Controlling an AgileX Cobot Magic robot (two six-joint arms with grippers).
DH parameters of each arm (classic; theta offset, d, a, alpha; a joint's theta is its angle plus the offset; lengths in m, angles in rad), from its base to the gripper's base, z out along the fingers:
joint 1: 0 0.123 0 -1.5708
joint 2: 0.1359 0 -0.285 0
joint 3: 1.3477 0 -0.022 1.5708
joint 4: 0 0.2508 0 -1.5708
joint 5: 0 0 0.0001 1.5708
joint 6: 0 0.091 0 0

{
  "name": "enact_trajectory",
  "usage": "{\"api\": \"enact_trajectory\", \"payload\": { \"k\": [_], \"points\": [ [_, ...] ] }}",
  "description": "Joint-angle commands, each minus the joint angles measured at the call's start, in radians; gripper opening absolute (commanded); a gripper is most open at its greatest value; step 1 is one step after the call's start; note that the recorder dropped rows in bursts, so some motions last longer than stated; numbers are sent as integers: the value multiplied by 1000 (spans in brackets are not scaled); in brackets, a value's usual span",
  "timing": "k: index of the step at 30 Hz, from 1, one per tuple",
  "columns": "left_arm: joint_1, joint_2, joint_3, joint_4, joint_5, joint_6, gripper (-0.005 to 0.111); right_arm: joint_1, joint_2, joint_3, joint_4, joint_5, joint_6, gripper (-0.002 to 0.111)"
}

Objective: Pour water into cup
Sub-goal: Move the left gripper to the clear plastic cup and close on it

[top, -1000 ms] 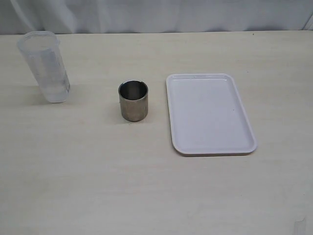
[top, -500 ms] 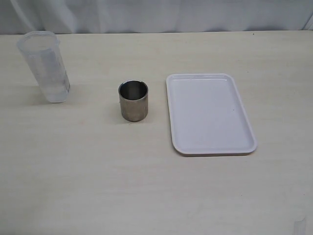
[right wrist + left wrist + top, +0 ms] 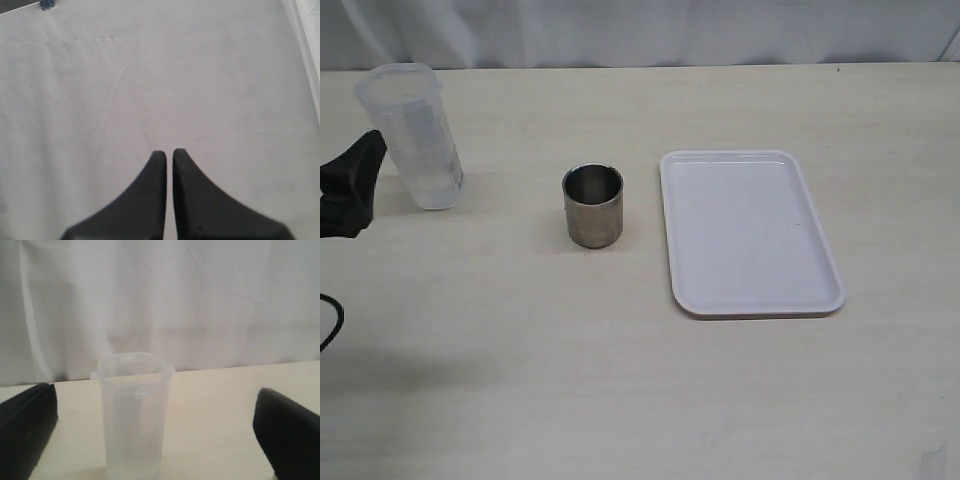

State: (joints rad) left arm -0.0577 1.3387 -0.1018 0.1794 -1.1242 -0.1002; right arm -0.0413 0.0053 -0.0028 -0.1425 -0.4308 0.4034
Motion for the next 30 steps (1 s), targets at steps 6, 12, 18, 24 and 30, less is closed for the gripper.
{"api": "enact_trajectory", "payload": {
  "k": [6, 12, 18, 24, 30],
  "points": [
    [4, 306, -143, 39, -72, 26, 105, -2, -5, 3, -7, 17, 1, 4],
    [4, 448, -223, 44, -97, 26, 105, -2, -5, 3, -7, 19, 1, 4],
    [4, 555, -302, 38, -97, 26, 105, -2, -5, 3, -7, 19, 1, 4],
    [4, 628, -371, 26, -97, 26, 105, -2, -5, 3, -7, 35, 1, 4],
    [4, 684, -435, -9, -97, 26, 105, -2, -5, 3, -7, 42, 1, 4]
  ]
}}
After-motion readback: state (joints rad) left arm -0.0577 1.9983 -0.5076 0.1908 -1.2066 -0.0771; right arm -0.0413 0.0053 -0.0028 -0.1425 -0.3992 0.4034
